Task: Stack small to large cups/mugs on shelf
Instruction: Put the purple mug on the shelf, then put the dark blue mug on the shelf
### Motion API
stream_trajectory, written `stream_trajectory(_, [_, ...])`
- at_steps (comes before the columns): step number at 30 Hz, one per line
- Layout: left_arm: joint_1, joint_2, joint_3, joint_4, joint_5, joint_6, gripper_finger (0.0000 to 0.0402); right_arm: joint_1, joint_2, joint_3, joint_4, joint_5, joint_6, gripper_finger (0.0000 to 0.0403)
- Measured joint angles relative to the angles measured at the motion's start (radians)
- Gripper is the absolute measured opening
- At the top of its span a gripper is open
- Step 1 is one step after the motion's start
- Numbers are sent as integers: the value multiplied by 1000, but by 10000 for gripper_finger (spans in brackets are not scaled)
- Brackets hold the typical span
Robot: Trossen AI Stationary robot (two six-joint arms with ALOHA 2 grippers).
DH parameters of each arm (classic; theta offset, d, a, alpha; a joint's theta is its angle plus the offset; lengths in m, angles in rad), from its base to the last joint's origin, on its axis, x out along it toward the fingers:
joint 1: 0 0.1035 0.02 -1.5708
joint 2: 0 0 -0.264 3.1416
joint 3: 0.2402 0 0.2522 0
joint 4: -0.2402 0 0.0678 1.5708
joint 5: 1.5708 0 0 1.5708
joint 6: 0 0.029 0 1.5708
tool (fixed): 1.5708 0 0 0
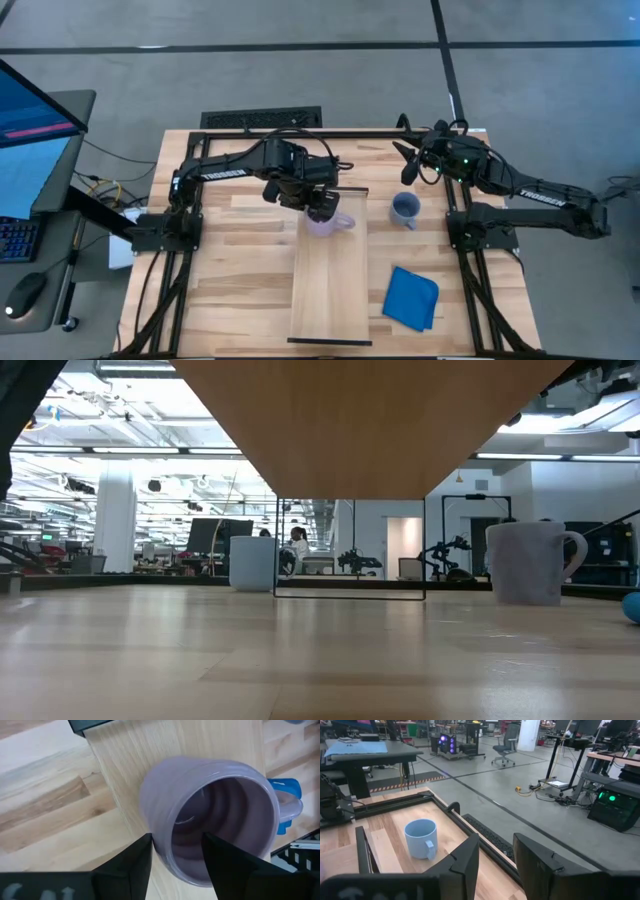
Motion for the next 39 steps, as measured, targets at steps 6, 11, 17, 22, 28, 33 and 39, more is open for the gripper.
stream_trajectory(6, [-2,0,0,-1,19,-11,163,0,0,0,0,0,0,143])
stream_trajectory(11, [-2,0,0,0,8,-12,163,0,0,0,0,0,-2,143])
stream_trajectory(17, [-2,0,0,1,-10,-26,163,0,0,0,0,0,-3,143])
stream_trajectory(22, [-2,0,0,1,-12,-26,163,0,0,0,0,0,-2,143])
stream_trajectory(28, [-1,-6,0,0,4,-21,163,0,0,0,0,0,-23,143])
stream_trajectory(33, [12,-55,1,0,-32,-14,162,0,0,0,-1,0,-26,143])
stream_trajectory(39, [16,-119,1,0,-184,73,162,0,0,0,-1,0,-26,143])
